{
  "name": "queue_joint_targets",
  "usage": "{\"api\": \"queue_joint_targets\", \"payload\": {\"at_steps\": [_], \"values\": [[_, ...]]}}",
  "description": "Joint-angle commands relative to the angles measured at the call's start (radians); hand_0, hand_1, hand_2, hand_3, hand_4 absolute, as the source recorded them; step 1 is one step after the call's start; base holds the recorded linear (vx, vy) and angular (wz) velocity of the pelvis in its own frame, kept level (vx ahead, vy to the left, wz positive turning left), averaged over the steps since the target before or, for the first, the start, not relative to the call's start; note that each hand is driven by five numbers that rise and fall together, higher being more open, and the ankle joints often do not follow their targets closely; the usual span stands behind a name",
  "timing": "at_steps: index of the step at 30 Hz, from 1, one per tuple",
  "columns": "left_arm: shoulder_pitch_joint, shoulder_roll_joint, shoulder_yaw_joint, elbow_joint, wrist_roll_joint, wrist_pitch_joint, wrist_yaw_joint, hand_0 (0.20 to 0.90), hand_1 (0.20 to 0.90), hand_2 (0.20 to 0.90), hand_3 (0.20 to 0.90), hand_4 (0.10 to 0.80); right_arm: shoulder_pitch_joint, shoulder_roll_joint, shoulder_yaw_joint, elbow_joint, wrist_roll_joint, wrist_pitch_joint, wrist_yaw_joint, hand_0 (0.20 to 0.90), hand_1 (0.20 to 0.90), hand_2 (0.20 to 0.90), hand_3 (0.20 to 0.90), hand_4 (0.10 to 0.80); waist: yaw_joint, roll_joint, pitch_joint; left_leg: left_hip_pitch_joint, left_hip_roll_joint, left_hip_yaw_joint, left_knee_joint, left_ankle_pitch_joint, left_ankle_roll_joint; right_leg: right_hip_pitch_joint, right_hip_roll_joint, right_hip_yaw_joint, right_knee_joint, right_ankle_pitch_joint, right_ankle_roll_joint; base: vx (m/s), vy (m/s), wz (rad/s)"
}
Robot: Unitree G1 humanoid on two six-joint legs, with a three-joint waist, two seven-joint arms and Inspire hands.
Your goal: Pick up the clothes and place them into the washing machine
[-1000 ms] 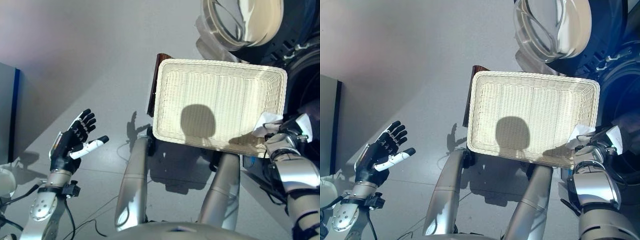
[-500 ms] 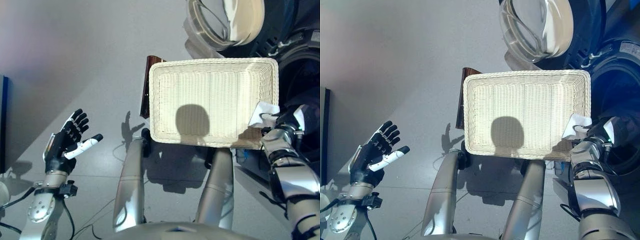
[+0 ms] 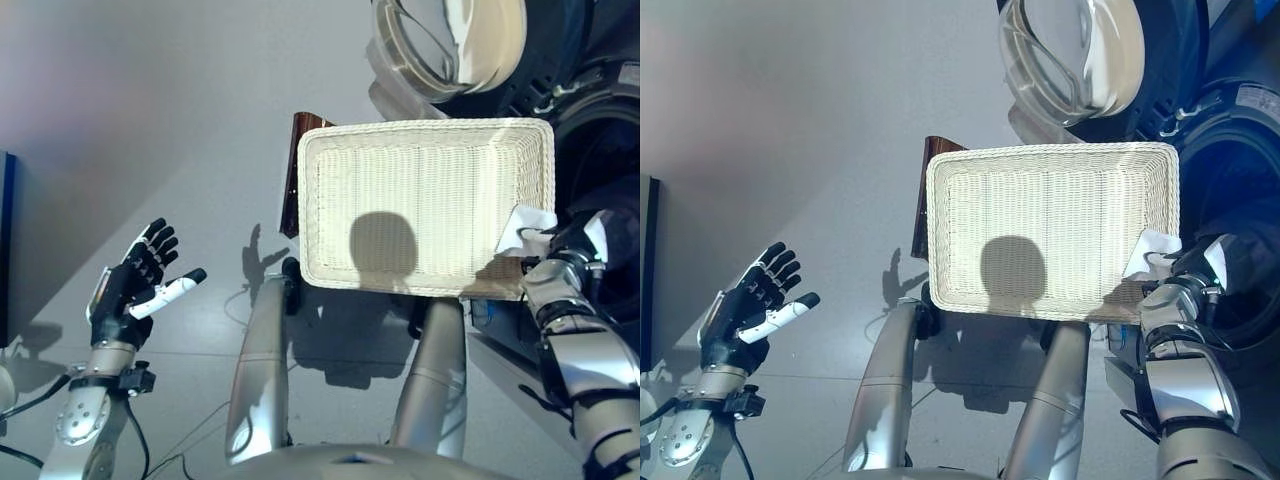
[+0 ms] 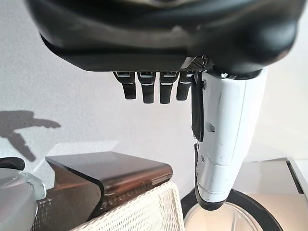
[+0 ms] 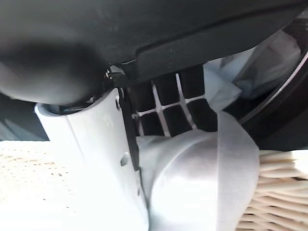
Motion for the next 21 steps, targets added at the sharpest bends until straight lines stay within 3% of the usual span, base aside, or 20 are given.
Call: {"api": "queue_joint_targets", "payload": {"at_steps": [1,14,21], "values": [[0.013,0.023,0.079,-0.021,-0.019,-0.097,0.003,0.9,0.9,0.9,0.9,0.8,-0.028,-0.014,0.051,-0.03,-0.067,-0.067,-0.017,0.2,0.2,0.2,0.2,0.3,0.024,-0.003,-0.029,0.005,0.025,0.002,-0.126,0.032,-0.013,-0.018,-0.002,0.009,-0.09,0.066,-0.01,0.0,0.0,0.0],[0.012,0.03,0.06,-0.02,-0.024,-0.092,-0.012,0.9,0.9,0.9,0.9,0.8,-0.012,0.057,0.13,-0.049,-0.135,-0.082,0.034,0.2,0.2,0.2,0.2,0.3,0.036,-0.006,-0.02,0.01,0.021,0.002,-0.127,0.036,-0.013,-0.015,-0.003,0.008,-0.09,0.067,-0.009,0.0,0.0,0.0],[0.015,0.03,0.054,-0.018,-0.03,-0.091,-0.016,0.9,0.9,0.9,0.9,0.8,-0.023,0.071,0.109,-0.034,-0.124,-0.079,0.027,0.2,0.2,0.2,0.2,0.3,0.038,0.0,-0.019,0.011,0.018,0.005,-0.122,0.034,-0.011,-0.018,-0.002,0.015,-0.089,0.069,-0.008,0.003,0.002,-0.02]]}}
